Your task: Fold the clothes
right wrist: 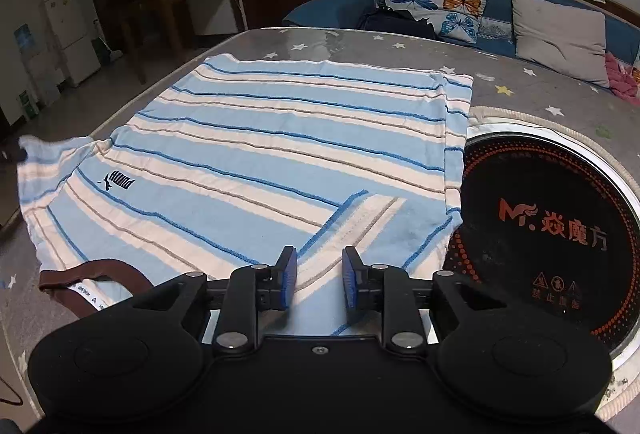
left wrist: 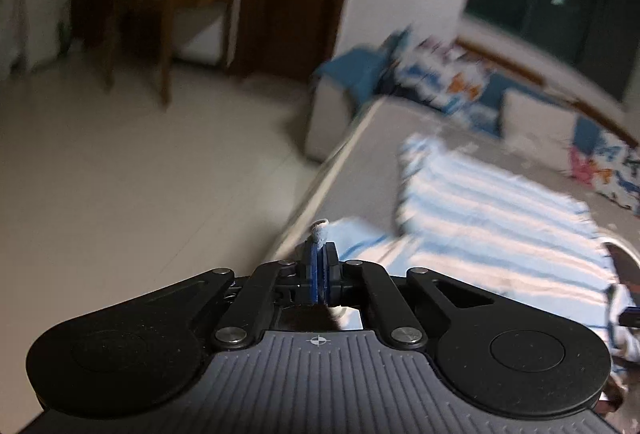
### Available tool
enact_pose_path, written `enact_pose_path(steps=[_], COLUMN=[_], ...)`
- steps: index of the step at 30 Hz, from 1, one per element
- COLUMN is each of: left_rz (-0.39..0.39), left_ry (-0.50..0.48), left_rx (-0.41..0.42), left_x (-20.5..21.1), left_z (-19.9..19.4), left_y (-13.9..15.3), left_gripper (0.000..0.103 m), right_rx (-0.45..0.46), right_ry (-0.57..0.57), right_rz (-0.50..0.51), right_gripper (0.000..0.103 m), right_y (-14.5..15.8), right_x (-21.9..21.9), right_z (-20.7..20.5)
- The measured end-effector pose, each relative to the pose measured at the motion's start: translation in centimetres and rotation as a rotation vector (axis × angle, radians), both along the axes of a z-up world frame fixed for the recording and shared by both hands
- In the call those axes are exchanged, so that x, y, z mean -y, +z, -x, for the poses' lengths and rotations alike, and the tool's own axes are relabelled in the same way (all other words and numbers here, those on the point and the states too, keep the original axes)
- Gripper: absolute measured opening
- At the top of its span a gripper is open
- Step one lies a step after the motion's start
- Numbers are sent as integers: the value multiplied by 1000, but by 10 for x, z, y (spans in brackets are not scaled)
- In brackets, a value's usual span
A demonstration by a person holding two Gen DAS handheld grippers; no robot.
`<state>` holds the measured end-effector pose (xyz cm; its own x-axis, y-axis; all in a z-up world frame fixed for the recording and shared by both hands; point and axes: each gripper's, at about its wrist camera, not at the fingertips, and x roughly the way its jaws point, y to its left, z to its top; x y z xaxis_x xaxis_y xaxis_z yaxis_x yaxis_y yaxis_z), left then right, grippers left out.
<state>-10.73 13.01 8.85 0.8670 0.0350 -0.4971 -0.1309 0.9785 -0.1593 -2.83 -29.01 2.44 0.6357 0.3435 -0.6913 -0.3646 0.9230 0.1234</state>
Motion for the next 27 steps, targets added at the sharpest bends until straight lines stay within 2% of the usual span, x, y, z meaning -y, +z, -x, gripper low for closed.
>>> enact_pose_path(steps=[2, 4, 6, 8, 14, 17, 19, 21, 23, 27], left_rz=[15, 33, 42, 44, 2, -7, -12, -18, -24, -36], left_ry=[-90, -204, -269, -379, -525, -535, -542, -549, -555, -503], left_rx=[49, 67, 67, 35, -146, -137, -132, -126, -121, -109], left_x=[19, 43, 59, 85, 122, 118, 116, 113, 111, 99], left_z=[1, -1, -5, -11, -33, -37, -39, -42, -44, -64], left_y=[10, 14, 11, 1, -41, -36, -33, -30, -27, -23], left_gripper=[3, 3, 3, 3, 5, 7, 13, 24, 25, 26], right_rx=[1, 3, 5, 6, 11, 14, 18, 21, 21, 7], right_ry=[-3, -5, -7, -8, -14, -17, -20, -25, -31, -28], right_rz=[-2, -3, -4, -5, -8, -11, -15, -23, -26, -21], right_gripper=[27, 27, 27, 28, 34, 35, 35, 35, 35, 35], right_y=[0, 1, 1, 1, 2, 3, 5, 6, 6, 0], right_x=[1, 1, 2, 2, 5, 7, 10, 11, 12, 8], right_z=[0, 2, 2, 3, 4, 4, 4, 2, 0, -4])
